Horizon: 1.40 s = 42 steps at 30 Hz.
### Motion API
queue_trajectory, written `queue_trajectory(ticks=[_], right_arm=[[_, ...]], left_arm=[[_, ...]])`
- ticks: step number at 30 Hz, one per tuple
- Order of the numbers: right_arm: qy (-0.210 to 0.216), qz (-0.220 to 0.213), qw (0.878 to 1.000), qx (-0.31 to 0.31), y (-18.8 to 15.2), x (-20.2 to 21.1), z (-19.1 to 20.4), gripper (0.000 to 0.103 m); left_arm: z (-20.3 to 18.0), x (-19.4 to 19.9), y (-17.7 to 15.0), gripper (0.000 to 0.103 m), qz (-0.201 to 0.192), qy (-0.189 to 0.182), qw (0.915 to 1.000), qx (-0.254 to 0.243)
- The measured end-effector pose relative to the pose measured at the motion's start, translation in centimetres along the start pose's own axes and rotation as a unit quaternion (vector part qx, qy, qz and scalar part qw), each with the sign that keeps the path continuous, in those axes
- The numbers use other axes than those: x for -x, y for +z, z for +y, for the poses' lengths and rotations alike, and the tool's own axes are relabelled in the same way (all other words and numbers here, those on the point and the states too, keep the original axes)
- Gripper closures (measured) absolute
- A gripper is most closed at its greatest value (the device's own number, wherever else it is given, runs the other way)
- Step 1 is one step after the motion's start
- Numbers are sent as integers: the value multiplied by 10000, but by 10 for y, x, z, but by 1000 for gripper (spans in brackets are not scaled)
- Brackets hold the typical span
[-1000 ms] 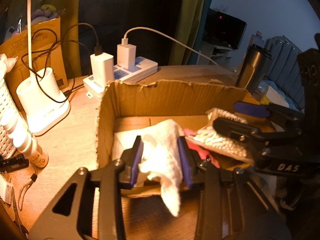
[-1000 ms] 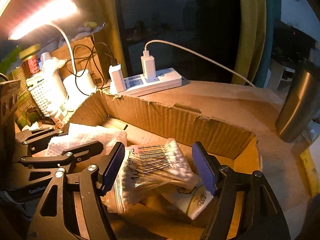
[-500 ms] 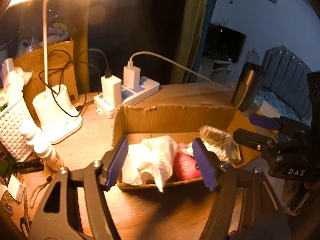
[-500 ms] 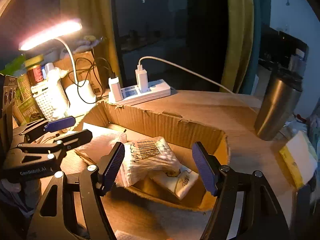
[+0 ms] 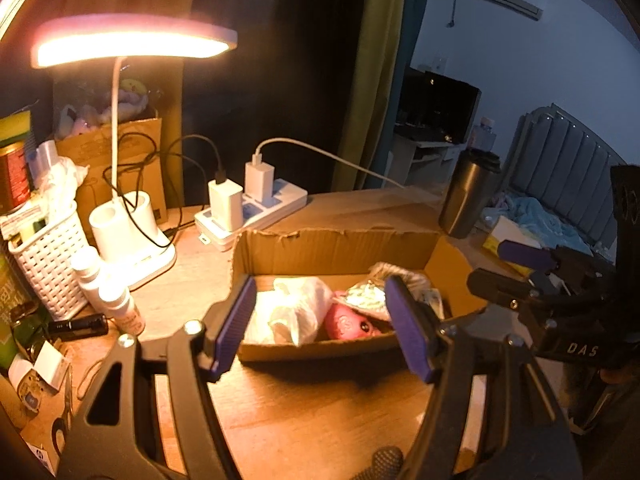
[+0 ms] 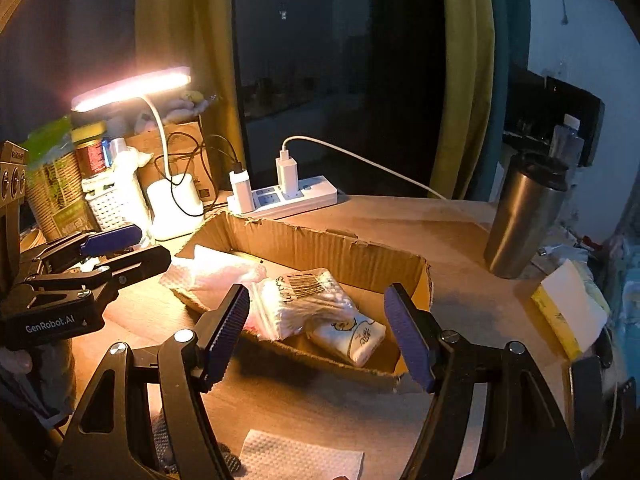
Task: Organize soft objects
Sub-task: 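Withdraw both tools from the box toward the glove and brown plush, then grasp the dotted grey glove with the left tool while the right tool grasps the brown plush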
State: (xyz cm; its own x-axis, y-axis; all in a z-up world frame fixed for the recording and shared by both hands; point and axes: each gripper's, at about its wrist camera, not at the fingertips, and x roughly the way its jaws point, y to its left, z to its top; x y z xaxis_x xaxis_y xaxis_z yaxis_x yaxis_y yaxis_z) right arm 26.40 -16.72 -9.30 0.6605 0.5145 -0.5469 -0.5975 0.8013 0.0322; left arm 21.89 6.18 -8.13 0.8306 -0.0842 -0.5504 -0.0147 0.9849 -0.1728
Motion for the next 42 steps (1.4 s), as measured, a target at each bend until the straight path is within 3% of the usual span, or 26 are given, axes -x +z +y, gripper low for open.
queue_trajectory(ticks=[9,18,42], right_arm=[[68,-169,9998,13,-14,32,10,30],[152,-132,9998,75,-41,52,17,30],[369,486,9981,88,-129,55,57,30]], left_arm=[[-9,33,-3,35,-189,15,9998,-69],[-18,56,-25,35,-209,76,9997,-47],[-21,82,-113,35,162,20,9998,67]])
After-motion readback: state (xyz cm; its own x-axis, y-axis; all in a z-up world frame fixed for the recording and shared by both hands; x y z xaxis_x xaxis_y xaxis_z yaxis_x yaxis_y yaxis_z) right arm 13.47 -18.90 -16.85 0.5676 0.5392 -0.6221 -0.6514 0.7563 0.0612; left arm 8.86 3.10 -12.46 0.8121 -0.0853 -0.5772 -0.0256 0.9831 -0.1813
